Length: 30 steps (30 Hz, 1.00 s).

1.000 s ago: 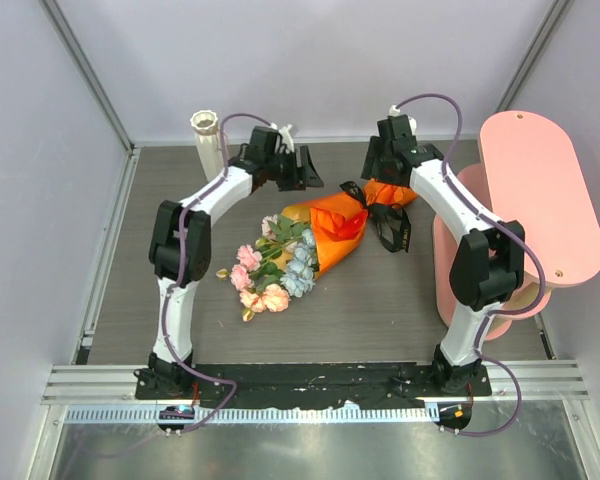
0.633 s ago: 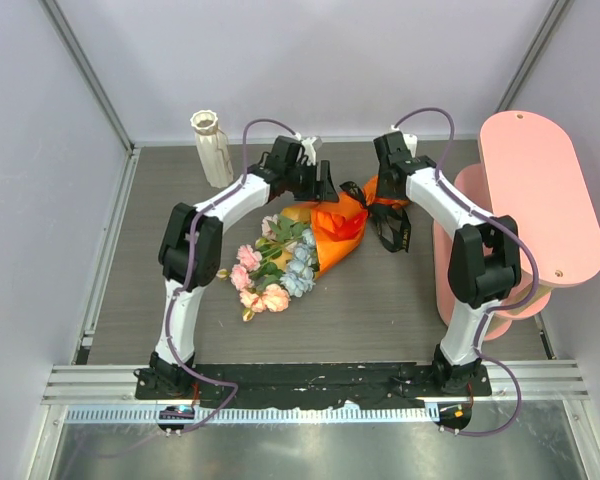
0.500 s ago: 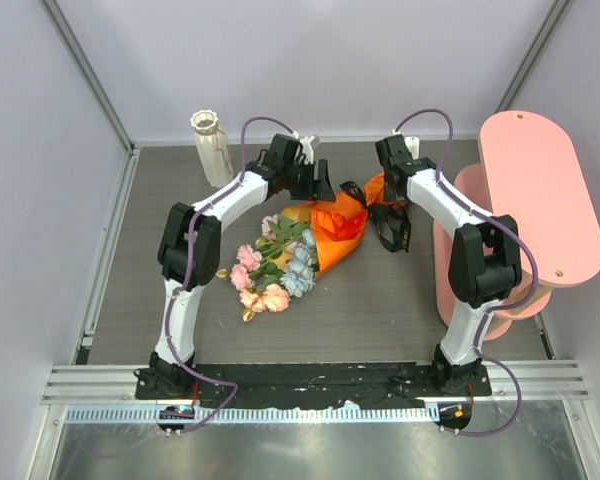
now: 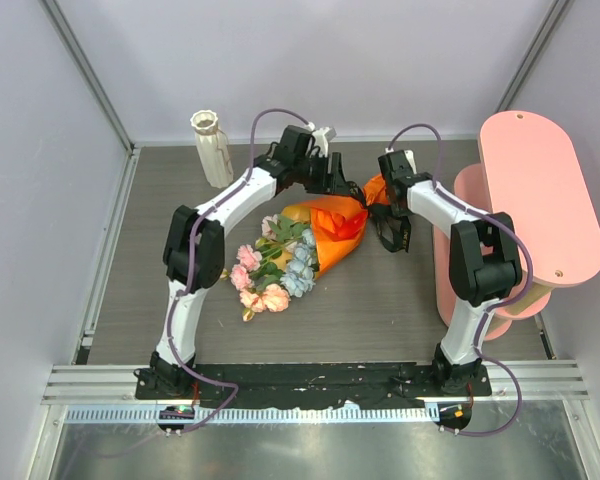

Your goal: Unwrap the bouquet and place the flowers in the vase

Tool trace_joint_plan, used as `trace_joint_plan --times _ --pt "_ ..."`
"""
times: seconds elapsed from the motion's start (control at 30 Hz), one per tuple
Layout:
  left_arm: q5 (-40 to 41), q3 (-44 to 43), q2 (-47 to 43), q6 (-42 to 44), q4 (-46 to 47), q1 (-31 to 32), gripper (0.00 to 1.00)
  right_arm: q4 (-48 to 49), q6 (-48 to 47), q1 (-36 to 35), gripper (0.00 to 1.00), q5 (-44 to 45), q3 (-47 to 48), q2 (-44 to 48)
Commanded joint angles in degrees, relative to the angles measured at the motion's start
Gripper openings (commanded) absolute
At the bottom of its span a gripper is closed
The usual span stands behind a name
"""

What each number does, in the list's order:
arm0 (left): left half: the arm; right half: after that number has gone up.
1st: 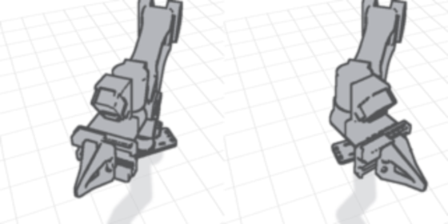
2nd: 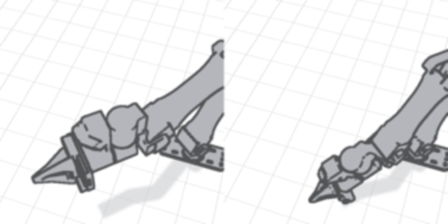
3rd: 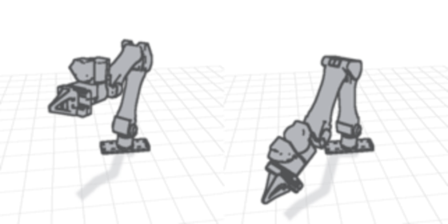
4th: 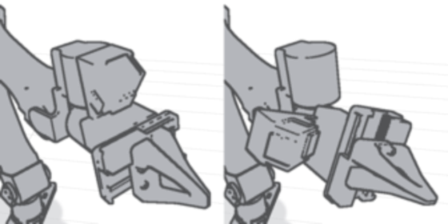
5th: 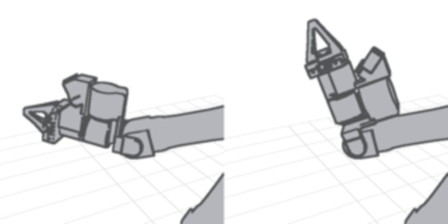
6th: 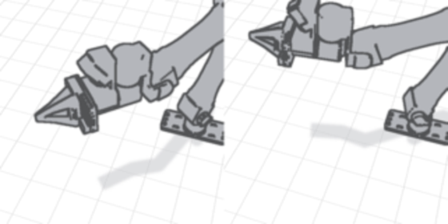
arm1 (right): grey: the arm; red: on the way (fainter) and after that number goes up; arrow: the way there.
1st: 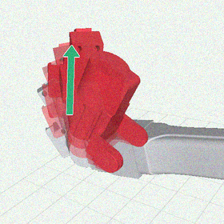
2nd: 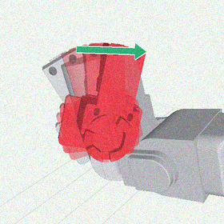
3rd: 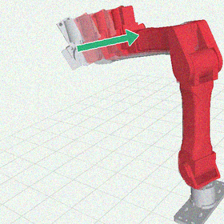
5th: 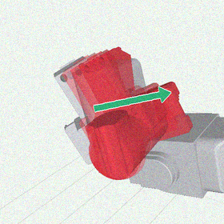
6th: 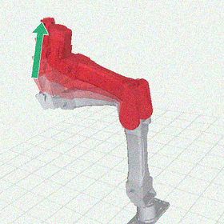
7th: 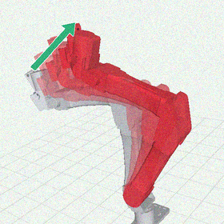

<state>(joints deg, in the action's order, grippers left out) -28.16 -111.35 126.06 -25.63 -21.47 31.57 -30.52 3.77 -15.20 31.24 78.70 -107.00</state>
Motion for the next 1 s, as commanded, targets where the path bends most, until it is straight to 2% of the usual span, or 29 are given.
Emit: trace_joint_plan --times 0.0,0.7,0.97 --pt "-1.6 1.6 0.8 -1.1 1.9 0.3 0.59 6.4 -3.5 0.1 0.34 -2.0 -0.6 0.7" --pt "2.6 0.3 3.8 2.4 -4.1 0.2 0.59 16.5 -9.0 -0.2 0.38 -7.6 -3.6 -2.4" --pt "2.9 -0.5 4.7 3.0 -5.4 0.2 0.59 23.6 -11.8 -0.2 0.39 -10.4 -8.0 -0.7"
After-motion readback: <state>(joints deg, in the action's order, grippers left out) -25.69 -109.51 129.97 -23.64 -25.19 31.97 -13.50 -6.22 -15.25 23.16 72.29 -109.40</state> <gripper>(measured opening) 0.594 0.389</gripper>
